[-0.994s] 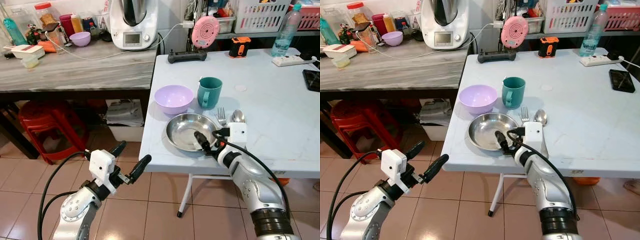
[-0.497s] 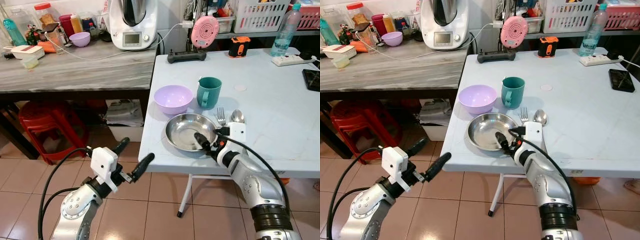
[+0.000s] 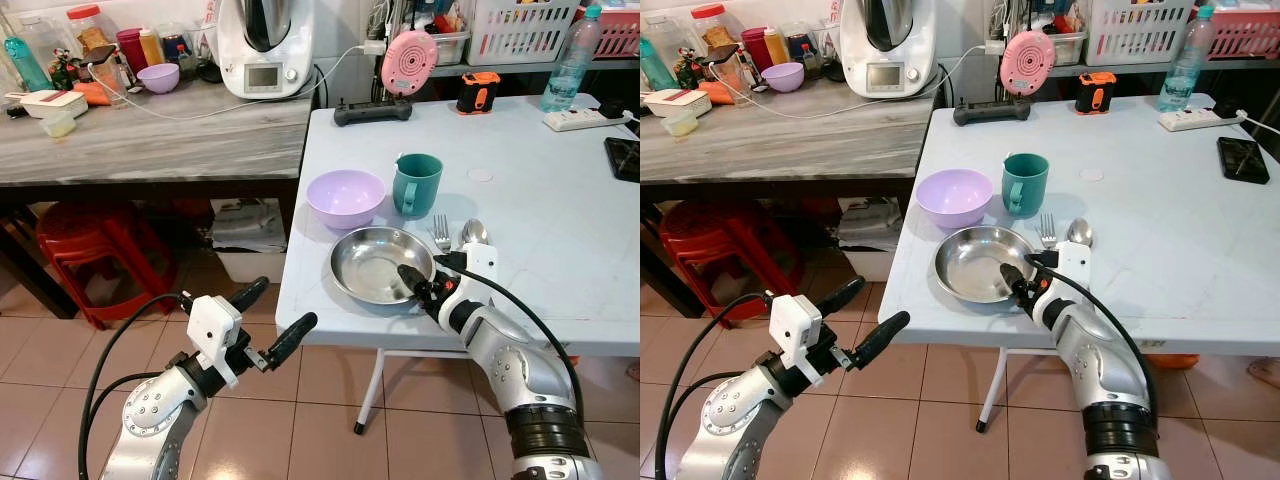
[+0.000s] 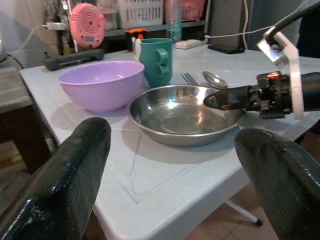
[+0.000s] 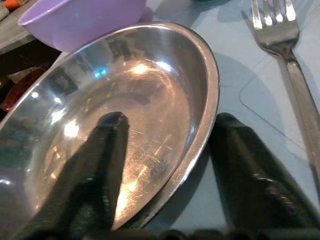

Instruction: Setting the table

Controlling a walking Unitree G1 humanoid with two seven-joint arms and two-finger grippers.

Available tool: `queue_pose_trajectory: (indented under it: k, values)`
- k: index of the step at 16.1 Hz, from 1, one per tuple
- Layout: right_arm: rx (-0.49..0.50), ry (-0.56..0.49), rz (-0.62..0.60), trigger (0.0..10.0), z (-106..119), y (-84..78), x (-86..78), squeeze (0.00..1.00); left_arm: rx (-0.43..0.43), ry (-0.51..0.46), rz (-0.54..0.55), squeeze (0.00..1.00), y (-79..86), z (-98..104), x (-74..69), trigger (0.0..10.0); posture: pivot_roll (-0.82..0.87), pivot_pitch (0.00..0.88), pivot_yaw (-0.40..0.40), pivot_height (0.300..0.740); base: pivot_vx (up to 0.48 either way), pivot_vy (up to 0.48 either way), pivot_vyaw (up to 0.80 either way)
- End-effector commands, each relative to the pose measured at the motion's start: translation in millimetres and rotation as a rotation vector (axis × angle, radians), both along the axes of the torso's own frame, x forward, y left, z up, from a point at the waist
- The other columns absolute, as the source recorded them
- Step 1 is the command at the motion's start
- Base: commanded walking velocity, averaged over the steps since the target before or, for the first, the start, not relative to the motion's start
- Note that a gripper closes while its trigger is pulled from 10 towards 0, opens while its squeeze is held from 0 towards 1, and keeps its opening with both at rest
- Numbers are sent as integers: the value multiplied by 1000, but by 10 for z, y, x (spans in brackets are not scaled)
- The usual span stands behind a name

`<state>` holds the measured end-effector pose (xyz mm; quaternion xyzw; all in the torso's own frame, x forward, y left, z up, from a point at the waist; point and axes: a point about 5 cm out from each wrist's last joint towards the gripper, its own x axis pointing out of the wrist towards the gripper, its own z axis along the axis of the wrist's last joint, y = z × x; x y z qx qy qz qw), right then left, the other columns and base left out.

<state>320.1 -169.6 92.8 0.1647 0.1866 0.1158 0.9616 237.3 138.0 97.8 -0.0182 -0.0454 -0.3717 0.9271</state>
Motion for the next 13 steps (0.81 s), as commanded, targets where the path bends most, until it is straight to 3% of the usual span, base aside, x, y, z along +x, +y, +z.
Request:
queue_pose_trajectory:
  k: [1,13]
  values:
    - [24,73,14,0,-111,74,-23,0,5,6,-16,0,16,6,2,10000,-57,0,111,740,0,0,0]
    - [154,122,-44,0,-75,88,19,0,31,-29,-32,0,26,6,34,10000,-64,0,113,740,0,0,0]
